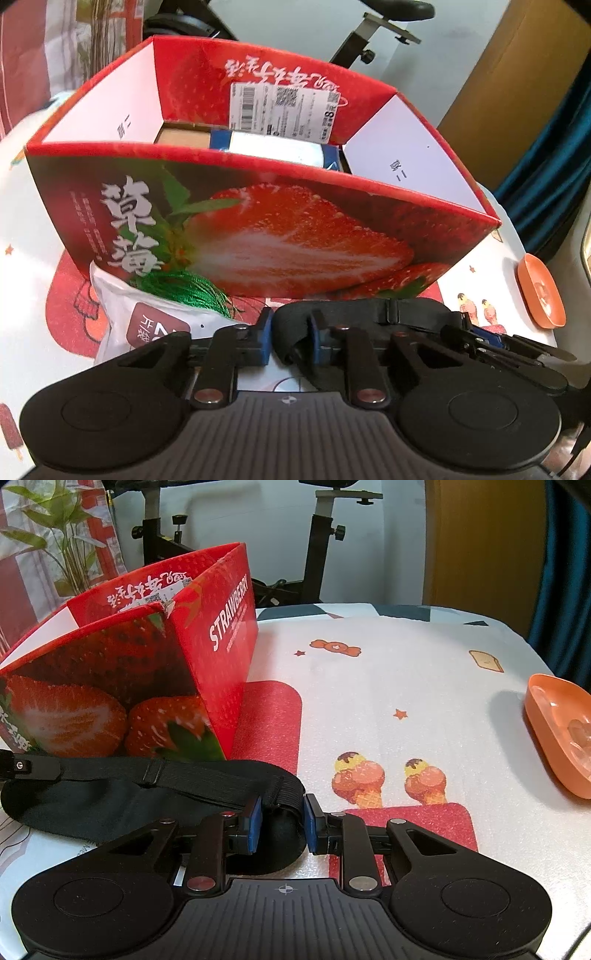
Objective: Organize soft objects
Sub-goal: 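Lift the black eye mask and carry it over the red box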
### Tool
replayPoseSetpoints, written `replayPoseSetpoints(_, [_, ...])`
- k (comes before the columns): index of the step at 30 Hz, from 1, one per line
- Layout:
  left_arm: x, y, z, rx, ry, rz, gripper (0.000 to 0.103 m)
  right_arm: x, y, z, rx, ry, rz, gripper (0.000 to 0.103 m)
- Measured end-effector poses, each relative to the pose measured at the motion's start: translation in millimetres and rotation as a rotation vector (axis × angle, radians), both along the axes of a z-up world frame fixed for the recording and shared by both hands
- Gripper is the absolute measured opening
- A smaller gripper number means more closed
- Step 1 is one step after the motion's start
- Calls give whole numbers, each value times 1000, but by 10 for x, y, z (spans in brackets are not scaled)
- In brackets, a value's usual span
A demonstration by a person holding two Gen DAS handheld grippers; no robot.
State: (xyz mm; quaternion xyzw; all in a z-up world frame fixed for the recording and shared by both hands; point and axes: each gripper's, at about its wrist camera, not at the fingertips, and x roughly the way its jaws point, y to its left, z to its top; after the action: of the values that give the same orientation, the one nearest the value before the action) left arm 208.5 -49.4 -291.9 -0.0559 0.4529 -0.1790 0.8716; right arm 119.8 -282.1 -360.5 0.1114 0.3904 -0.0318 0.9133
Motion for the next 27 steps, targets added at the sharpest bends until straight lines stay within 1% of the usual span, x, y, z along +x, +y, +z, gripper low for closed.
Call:
replayPoseSetpoints(2, [-29,-13,26,13,-20,-15,18,0,-13,2,8,0,0,22])
replayPoseSetpoints(4, [-51,-20,61,23,-38,-22,15,-5,-34,18,27,-5,-4,15])
replayPoseSetpoints(5, [-64,-21,87,32,-54,-23,15,-14,-49,33,42,-12,-6,13])
replayPoseSetpoints(7, [-81,-13,142,40,-78,-25,13,-51,-74,89,71,-42,-3,10])
replayPoseSetpoints(10, [-115,13,244,36,-113,-34,12,-101,-66,226,70,-90,15,8])
replayPoseSetpoints(17, [-209,90,550,12,-207,-64,11,-212,-71,600,88,-207,30,6])
replayPoseSetpoints(21, [-248,192,725,-25,-243,-56,11,-251,-83,788,100,-255,39,6])
replayPoseSetpoints(27, [-309,334,941,-71,-292,-21,11,-307,-8,1101,94,-335,83,6])
